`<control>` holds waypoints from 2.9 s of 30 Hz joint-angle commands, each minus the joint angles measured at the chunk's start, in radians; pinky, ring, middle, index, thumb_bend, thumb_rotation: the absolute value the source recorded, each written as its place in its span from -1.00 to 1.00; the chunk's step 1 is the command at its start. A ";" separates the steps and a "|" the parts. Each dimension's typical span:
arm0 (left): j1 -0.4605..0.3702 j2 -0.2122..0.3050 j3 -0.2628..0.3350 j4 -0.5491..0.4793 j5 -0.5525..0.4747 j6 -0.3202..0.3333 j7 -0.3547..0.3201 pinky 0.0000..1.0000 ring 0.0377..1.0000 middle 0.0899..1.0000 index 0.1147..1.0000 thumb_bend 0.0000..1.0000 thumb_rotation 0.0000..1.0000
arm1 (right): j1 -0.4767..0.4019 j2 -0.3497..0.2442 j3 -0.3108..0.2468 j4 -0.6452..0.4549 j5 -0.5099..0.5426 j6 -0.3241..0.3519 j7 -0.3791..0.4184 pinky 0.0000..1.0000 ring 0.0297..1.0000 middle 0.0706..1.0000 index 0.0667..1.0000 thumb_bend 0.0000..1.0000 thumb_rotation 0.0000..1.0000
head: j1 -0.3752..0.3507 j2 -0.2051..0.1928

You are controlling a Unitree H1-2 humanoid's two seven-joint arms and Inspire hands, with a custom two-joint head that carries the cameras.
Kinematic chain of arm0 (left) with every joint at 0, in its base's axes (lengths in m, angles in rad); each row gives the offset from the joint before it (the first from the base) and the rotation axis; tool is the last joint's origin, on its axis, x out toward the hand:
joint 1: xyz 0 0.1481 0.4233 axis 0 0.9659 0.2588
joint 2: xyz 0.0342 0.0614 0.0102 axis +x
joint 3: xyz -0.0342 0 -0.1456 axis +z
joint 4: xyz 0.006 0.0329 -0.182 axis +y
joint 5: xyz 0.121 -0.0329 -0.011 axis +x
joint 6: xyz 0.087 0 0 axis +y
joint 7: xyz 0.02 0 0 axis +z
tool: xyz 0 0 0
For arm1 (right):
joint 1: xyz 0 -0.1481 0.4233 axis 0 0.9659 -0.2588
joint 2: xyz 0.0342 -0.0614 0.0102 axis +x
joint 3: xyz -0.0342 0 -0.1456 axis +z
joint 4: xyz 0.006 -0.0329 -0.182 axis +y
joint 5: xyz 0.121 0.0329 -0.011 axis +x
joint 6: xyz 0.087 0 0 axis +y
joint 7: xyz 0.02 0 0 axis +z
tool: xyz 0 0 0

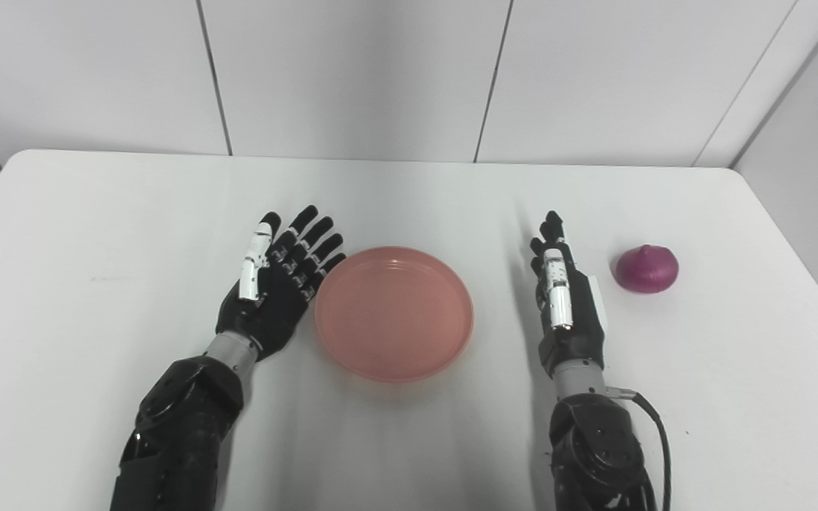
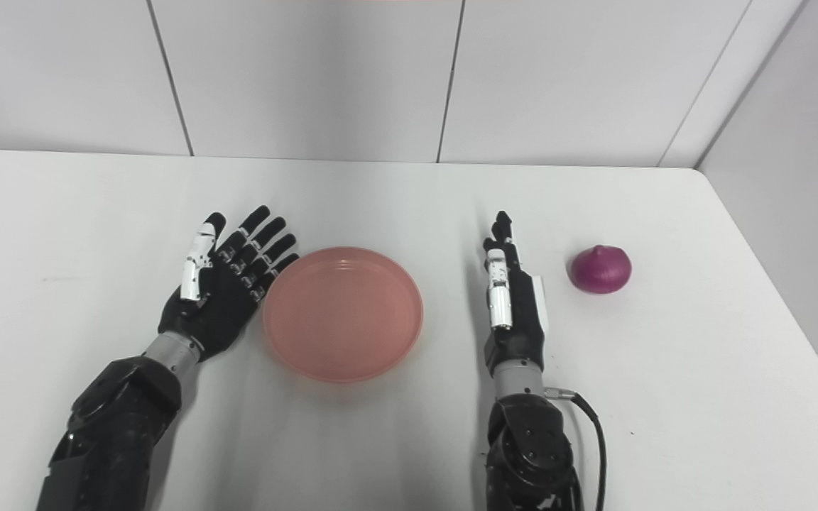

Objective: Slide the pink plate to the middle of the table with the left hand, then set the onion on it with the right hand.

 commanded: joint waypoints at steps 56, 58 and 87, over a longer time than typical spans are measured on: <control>-0.015 -0.006 0.052 0.110 0.001 -0.023 -0.071 0.92 0.90 0.91 0.88 -0.13 1.00 | -0.150 -0.417 -0.132 -0.203 -0.742 0.196 0.153 0.47 0.73 0.81 0.88 0.98 -0.17 | -0.183 -0.055; -0.014 -0.006 0.051 0.110 0.005 -0.025 -0.067 0.91 0.89 0.91 0.88 -0.13 1.00 | -0.148 -0.430 -0.130 -0.191 -0.754 0.197 0.153 0.49 0.75 0.84 0.90 1.00 -0.17 | -0.183 -0.055; 0.002 0.002 0.035 0.095 0.015 -0.024 -0.071 0.90 0.91 0.92 0.88 -0.15 1.00 | -0.125 -0.454 -0.172 -0.005 -0.765 0.203 0.290 0.60 0.82 0.90 0.91 1.00 -0.14 | -0.176 -0.055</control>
